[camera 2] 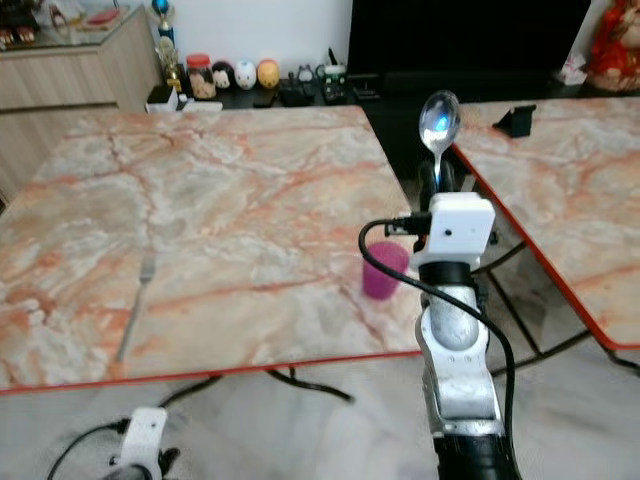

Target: Setting the table

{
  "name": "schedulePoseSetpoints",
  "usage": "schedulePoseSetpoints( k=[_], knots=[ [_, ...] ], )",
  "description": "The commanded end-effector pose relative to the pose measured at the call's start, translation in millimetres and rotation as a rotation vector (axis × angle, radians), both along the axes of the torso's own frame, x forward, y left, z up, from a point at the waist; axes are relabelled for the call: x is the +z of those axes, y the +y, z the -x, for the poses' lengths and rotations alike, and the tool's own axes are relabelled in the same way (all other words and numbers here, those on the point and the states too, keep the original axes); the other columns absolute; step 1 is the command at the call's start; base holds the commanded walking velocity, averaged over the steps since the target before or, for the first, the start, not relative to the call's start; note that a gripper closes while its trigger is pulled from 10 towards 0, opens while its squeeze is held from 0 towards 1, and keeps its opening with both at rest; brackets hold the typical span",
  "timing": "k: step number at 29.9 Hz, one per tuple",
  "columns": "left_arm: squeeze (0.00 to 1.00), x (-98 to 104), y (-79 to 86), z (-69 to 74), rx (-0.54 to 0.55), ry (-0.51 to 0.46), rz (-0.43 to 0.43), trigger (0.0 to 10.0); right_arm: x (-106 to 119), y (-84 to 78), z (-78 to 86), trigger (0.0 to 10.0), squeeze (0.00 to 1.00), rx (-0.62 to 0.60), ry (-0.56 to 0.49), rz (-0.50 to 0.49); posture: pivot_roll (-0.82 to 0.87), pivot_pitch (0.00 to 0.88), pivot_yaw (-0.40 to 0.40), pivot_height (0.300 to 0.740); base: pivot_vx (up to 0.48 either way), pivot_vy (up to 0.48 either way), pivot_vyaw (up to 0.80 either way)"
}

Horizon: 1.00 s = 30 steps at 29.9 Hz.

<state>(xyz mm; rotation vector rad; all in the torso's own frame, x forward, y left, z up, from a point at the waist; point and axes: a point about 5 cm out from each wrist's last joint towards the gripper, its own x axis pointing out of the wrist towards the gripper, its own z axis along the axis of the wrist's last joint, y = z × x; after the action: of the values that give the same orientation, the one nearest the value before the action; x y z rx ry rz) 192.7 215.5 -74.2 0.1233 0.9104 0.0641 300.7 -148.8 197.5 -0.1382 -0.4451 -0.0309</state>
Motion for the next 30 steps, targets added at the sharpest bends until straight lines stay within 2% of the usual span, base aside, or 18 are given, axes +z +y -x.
schedulePoseSetpoints(
  k=[1,6,11,30],
  knots=[
    [0.00,-0.7,-1.3,0.2,0.001,0.010,0.005,10.0,4.6,-4.4,0.7,10.0,0.00,-0.014,-0.019,0.012,-0.03,0.000,0.002,0.740,0.000,-0.315,0.00],
    [0.00,-0.8,-1.5,0.3,0.001,0.013,0.012,10.0,4.6,-3.3,0.1,10.0,0.00,-0.012,-0.014,0.040,-0.03,0.000,0.002,0.740,0.000,-0.368,0.17],
    [0.00,-0.9,-1.5,0.4,0.001,0.015,0.013,10.0,4.0,0.0,0.2,10.0,0.00,0.007,-0.016,0.042,-0.03,0.000,0.000,0.740,0.000,-0.406,0.77],
    [0.00,-1.0,-1.3,0.7,-0.004,0.019,0.013,10.0,3.2,1.6,-1.6,10.0,0.00,0.011,-0.006,0.015,-0.04,0.000,0.004,0.740,0.000,-0.404,0.00]
  ],
)
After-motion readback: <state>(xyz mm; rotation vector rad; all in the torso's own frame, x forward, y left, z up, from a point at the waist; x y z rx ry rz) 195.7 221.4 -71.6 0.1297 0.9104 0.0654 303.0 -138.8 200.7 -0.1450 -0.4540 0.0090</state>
